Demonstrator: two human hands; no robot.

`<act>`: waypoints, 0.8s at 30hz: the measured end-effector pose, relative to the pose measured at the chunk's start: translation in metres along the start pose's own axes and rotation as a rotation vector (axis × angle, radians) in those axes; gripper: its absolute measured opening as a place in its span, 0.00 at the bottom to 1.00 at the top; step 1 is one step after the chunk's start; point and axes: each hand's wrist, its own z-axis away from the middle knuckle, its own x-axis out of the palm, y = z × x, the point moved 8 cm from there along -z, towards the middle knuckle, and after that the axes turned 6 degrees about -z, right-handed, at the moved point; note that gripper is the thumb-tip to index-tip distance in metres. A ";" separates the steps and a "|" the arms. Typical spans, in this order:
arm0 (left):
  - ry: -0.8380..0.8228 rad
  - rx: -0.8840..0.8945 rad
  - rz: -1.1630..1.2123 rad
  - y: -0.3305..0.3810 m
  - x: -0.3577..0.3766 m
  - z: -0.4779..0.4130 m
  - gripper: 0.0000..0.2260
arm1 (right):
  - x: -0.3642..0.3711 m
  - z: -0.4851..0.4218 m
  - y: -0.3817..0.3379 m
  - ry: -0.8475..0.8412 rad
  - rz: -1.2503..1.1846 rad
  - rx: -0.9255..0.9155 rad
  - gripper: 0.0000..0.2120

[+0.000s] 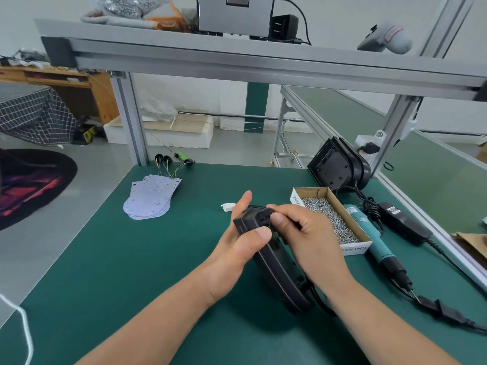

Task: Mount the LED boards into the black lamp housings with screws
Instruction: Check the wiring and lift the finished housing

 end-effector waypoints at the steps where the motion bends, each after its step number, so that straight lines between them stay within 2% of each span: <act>1: 0.011 0.000 -0.008 -0.001 -0.001 0.000 0.44 | 0.001 0.000 -0.002 -0.022 0.064 -0.020 0.09; 4: 0.069 -0.045 0.045 -0.008 -0.007 0.001 0.38 | 0.005 -0.001 -0.009 -0.082 0.225 -0.059 0.11; 6: 0.076 -0.070 0.059 -0.013 -0.010 0.000 0.35 | 0.000 -0.001 -0.012 -0.055 0.235 -0.048 0.12; 10: 0.071 -0.103 0.070 -0.017 -0.012 0.000 0.32 | 0.002 0.009 -0.019 -0.145 0.228 -0.072 0.26; 14: 0.050 -0.109 0.049 -0.015 -0.011 0.000 0.36 | 0.011 0.011 -0.015 -0.276 0.204 0.013 0.38; 16: 0.047 -0.099 0.038 -0.012 -0.009 0.000 0.38 | 0.012 0.011 -0.018 -0.289 0.196 0.002 0.38; 20: 0.047 -0.082 0.018 -0.010 -0.005 0.000 0.42 | 0.011 0.011 -0.027 -0.265 0.317 -0.064 0.27; 22: 0.056 -0.089 0.031 -0.013 -0.006 0.001 0.41 | 0.014 0.010 -0.030 -0.254 0.359 -0.071 0.24; 24: 0.079 -0.102 0.049 -0.015 -0.008 0.000 0.37 | 0.017 0.009 -0.027 -0.282 0.356 -0.047 0.25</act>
